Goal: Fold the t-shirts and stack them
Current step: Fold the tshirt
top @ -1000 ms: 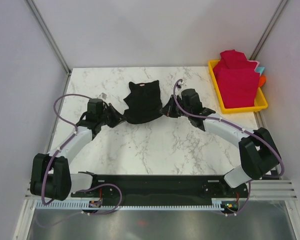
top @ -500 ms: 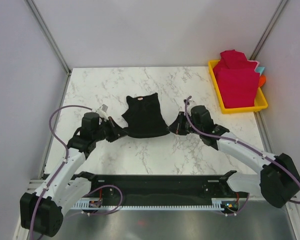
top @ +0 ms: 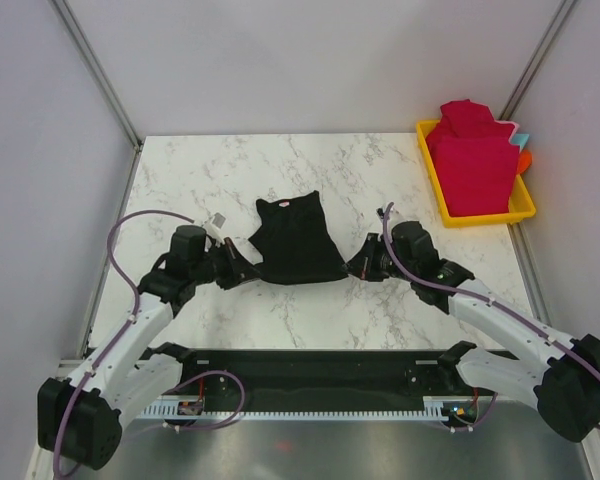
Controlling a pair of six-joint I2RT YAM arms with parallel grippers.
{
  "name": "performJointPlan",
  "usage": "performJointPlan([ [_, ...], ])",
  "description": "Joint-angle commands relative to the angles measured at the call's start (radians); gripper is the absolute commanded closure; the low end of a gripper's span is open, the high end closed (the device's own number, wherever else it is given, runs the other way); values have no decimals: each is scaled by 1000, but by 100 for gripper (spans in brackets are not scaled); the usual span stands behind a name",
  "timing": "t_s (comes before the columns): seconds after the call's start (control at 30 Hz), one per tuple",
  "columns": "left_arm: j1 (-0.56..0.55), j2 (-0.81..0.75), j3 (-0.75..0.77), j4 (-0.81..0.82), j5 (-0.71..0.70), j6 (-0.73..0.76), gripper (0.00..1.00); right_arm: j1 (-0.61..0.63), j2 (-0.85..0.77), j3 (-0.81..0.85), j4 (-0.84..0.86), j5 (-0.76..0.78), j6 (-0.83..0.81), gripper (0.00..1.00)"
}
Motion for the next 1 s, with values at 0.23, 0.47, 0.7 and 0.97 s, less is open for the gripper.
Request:
performJointPlan([
  [0.23,8,203,229,-26,-6,8,98,-4,112,222,-59,204,-33,100],
  [0.47,42,398,376,-25,-18,-6,98,-46,276,375,-62,279,-39,100],
  [0.7,80,640,572,-26,-26,-12,98,-98,483,566,-11,273,-66,100],
  [0.97,184,943,779,-10,-9,-70,98,-147,887,907,59,171,-147,100],
])
